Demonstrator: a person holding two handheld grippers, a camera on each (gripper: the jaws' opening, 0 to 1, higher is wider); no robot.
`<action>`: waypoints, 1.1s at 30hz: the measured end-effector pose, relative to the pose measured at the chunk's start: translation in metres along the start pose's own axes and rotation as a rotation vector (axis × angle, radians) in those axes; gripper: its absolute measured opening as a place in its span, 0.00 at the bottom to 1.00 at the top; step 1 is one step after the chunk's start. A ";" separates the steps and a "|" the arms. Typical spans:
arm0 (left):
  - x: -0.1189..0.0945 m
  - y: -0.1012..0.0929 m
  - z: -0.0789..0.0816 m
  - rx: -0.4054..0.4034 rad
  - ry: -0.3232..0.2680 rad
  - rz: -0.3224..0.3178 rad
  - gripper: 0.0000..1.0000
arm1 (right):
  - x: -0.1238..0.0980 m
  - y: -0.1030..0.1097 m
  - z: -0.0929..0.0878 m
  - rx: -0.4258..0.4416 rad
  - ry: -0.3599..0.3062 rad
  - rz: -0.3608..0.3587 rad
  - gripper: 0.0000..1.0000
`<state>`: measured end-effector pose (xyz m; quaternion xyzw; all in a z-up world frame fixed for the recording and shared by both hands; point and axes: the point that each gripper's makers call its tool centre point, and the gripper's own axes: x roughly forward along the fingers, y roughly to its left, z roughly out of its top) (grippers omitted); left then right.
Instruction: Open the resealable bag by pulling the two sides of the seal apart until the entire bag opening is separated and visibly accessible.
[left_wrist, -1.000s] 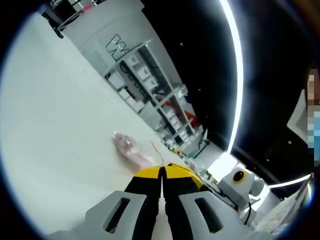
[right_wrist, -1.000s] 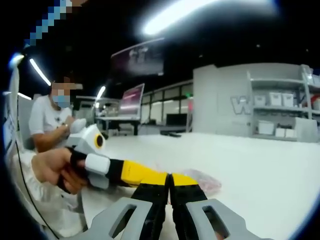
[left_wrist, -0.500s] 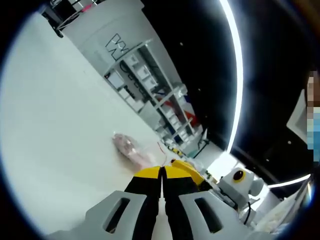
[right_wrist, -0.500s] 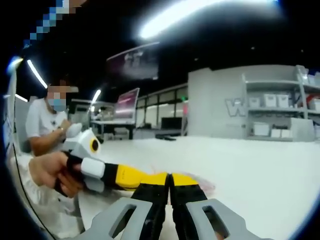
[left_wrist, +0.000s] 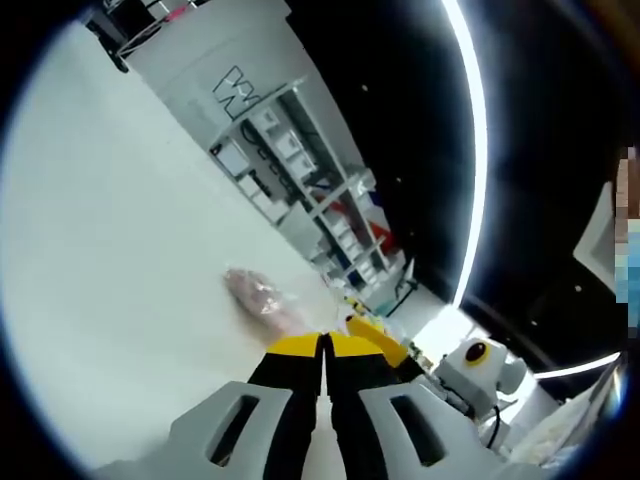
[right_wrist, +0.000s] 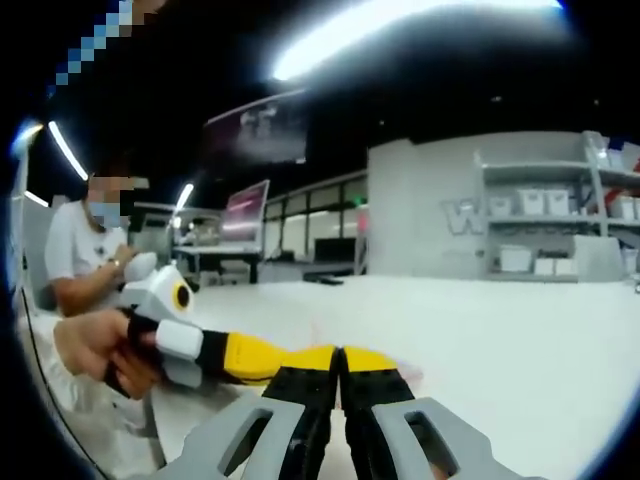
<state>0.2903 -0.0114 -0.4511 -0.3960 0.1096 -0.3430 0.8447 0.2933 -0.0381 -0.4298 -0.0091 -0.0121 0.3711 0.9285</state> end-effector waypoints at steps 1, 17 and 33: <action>0.000 -0.002 0.001 0.000 -0.007 -0.008 0.08 | 0.000 0.002 -0.001 0.000 0.005 0.010 0.00; 0.003 0.004 0.004 -0.024 -0.009 0.018 0.03 | 0.001 0.019 -0.005 -0.011 0.020 0.106 0.00; 0.001 0.002 0.002 -0.024 -0.007 0.017 0.01 | -0.008 -0.018 0.014 0.032 -0.088 -0.078 0.00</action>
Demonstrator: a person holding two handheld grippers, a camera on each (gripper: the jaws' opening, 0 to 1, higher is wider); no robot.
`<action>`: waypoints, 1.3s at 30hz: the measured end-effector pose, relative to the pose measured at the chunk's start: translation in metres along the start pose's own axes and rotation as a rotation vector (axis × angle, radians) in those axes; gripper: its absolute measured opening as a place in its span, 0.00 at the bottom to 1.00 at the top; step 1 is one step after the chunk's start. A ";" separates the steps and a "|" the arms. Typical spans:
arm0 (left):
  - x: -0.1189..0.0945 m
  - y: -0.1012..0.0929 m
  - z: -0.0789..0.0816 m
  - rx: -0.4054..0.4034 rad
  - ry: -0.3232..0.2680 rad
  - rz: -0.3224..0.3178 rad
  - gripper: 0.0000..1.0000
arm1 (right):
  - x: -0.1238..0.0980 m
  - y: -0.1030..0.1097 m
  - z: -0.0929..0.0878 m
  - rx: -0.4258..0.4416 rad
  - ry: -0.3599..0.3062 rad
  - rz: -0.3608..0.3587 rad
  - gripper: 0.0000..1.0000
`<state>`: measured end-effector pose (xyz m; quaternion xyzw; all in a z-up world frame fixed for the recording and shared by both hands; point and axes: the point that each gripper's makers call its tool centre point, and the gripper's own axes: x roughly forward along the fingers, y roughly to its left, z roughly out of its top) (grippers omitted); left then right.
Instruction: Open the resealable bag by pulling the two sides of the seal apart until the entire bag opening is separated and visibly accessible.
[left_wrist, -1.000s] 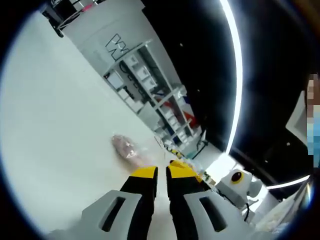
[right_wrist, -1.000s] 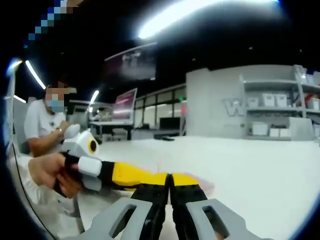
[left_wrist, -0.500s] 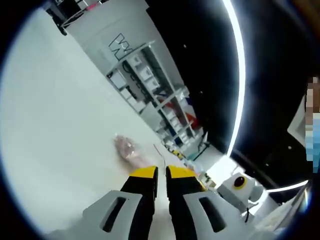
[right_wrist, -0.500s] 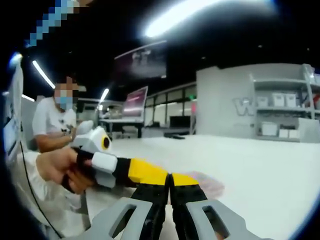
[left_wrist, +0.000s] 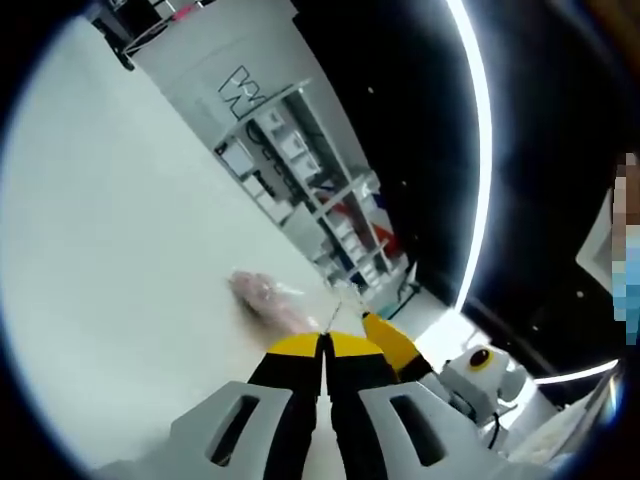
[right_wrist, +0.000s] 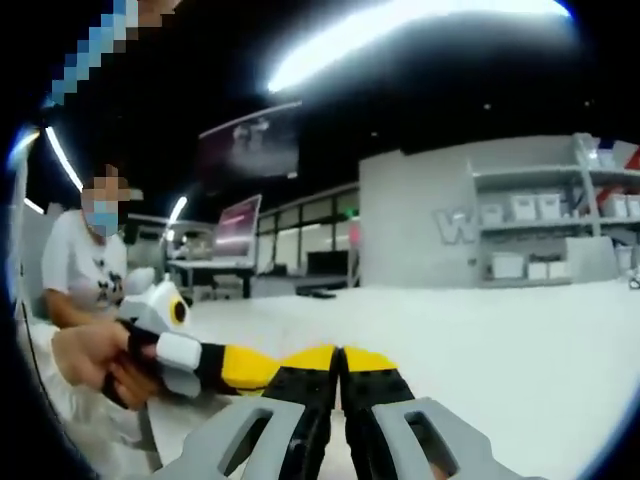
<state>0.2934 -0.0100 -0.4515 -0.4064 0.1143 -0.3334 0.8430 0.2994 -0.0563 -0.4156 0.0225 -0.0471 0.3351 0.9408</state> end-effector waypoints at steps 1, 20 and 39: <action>0.000 0.000 0.000 0.000 0.000 -0.001 0.01 | -0.001 -0.003 0.001 0.003 -0.009 -0.015 0.00; 0.000 0.001 0.000 0.001 -0.001 -0.007 0.01 | -0.003 0.014 0.017 -0.327 0.061 -0.052 0.12; 0.001 0.001 0.000 0.011 0.000 -0.009 0.02 | 0.018 0.032 -0.012 -0.739 0.399 0.033 0.16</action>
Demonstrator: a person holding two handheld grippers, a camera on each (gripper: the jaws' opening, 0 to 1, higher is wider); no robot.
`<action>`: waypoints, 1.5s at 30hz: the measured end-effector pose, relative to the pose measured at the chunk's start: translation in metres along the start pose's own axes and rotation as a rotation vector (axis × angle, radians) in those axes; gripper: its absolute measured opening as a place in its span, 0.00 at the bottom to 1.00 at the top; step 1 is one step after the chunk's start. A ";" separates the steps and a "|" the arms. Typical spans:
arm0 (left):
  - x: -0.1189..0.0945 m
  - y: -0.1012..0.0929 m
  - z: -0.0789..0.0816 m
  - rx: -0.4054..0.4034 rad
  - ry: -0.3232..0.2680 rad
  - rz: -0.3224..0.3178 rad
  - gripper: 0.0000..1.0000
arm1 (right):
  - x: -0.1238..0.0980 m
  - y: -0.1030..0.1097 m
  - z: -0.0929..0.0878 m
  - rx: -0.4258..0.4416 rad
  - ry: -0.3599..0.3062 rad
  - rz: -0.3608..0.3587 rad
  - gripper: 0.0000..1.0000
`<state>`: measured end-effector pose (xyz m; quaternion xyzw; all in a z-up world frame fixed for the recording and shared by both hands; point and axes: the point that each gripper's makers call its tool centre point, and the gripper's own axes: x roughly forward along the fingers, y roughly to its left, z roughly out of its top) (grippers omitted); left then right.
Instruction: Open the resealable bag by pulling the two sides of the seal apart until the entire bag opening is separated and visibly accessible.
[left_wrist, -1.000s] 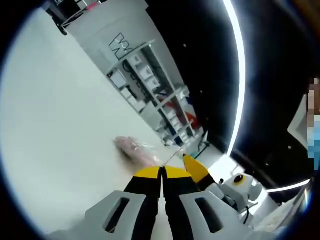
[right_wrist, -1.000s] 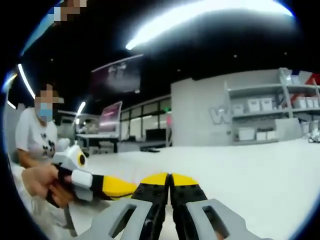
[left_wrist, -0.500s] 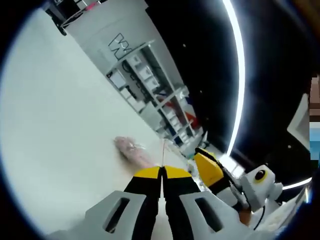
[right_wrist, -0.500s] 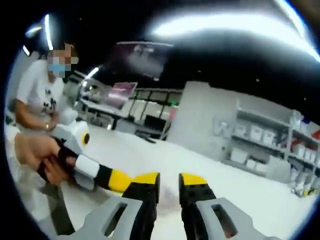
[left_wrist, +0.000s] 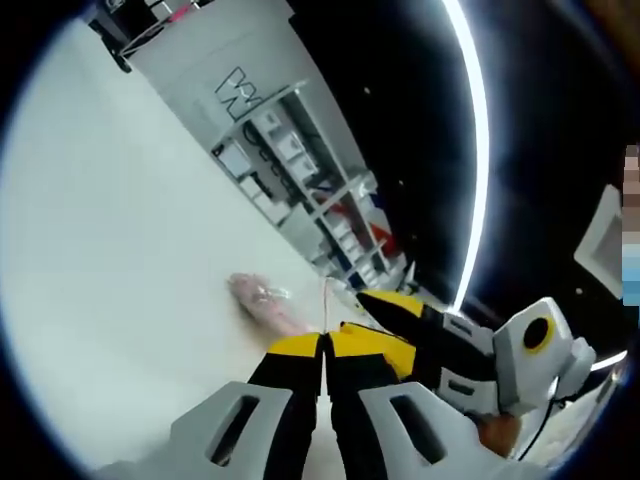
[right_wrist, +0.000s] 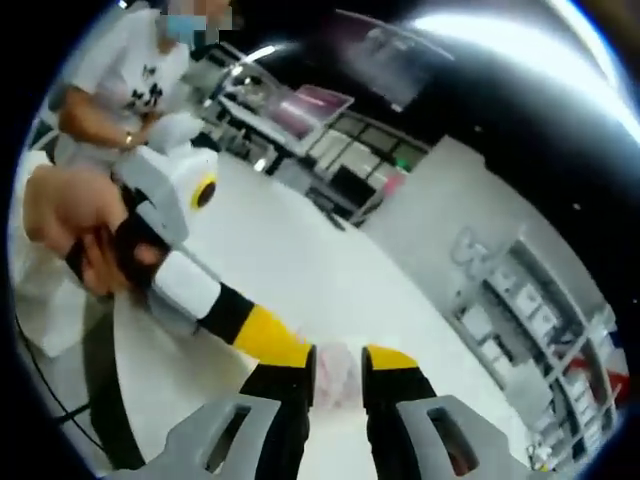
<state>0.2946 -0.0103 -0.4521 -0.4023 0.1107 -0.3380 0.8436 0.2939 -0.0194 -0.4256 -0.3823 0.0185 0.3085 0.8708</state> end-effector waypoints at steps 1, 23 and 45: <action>0.000 0.000 0.000 0.000 0.000 0.000 0.02 | 0.002 -0.001 -0.001 -0.010 0.011 -0.002 0.16; -0.001 0.000 0.001 0.008 -0.009 0.003 0.02 | 0.014 -0.022 -0.001 -0.009 0.015 -0.023 0.00; -0.010 -0.030 0.004 0.419 -0.038 -0.029 0.24 | 0.005 -0.085 0.006 0.119 -0.117 -0.176 0.00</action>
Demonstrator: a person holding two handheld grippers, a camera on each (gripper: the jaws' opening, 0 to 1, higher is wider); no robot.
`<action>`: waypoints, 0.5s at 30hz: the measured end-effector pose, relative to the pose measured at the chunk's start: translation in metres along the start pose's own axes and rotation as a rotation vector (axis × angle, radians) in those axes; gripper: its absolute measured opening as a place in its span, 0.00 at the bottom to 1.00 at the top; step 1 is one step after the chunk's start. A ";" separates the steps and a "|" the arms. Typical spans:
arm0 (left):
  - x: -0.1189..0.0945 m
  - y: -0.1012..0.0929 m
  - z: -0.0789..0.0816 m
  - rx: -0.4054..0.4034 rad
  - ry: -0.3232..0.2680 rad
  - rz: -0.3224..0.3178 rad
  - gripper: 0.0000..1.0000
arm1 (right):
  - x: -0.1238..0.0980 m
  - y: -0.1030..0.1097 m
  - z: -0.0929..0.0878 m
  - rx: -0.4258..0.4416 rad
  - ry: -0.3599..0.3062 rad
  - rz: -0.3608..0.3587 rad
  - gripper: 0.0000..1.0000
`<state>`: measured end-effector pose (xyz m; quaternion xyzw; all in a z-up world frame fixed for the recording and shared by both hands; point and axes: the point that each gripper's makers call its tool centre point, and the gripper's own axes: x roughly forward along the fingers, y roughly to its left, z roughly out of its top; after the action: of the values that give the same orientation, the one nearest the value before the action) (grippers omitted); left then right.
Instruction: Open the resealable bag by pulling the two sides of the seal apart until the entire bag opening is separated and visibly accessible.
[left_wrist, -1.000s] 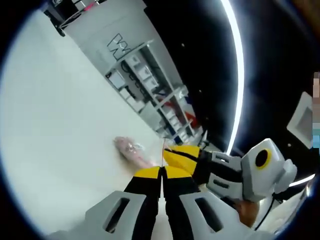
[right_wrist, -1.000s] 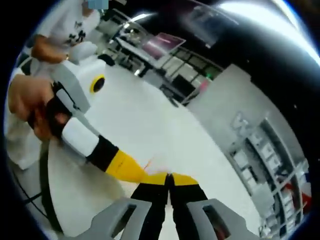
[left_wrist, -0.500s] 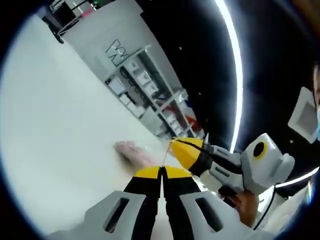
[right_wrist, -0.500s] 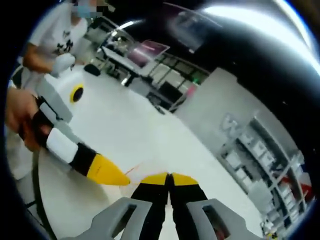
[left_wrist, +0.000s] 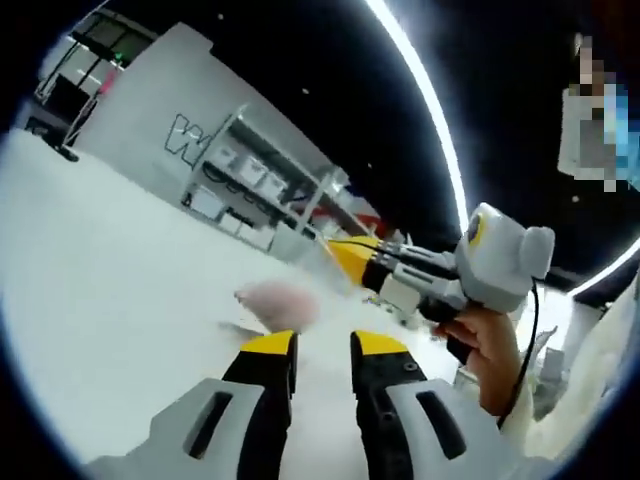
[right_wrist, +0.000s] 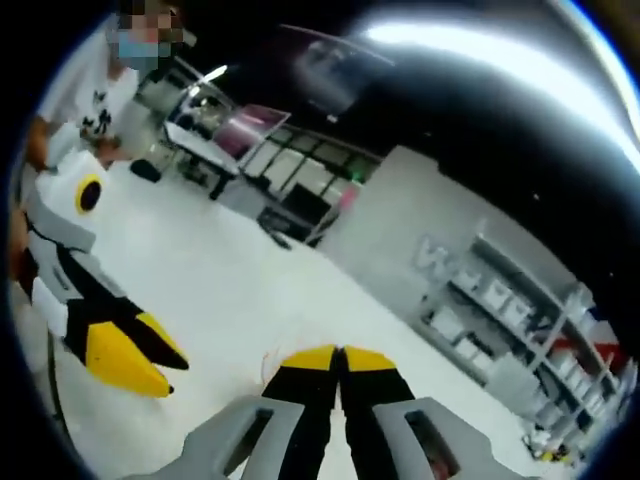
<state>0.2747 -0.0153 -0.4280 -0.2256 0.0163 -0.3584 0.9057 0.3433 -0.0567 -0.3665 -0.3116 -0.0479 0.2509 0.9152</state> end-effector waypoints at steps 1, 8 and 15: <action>-0.001 0.000 0.003 0.017 -0.007 0.006 0.24 | 0.000 -0.002 0.004 0.016 -0.022 0.000 0.00; -0.012 0.003 0.020 0.069 -0.083 0.039 0.31 | -0.001 -0.007 0.023 0.038 -0.082 0.013 0.00; -0.021 0.007 0.031 0.117 -0.130 0.069 0.47 | -0.002 -0.016 0.049 0.013 -0.145 0.006 0.00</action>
<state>0.2699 0.0151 -0.4062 -0.1943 -0.0560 -0.3120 0.9283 0.3368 -0.0415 -0.3173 -0.2868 -0.1115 0.2757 0.9107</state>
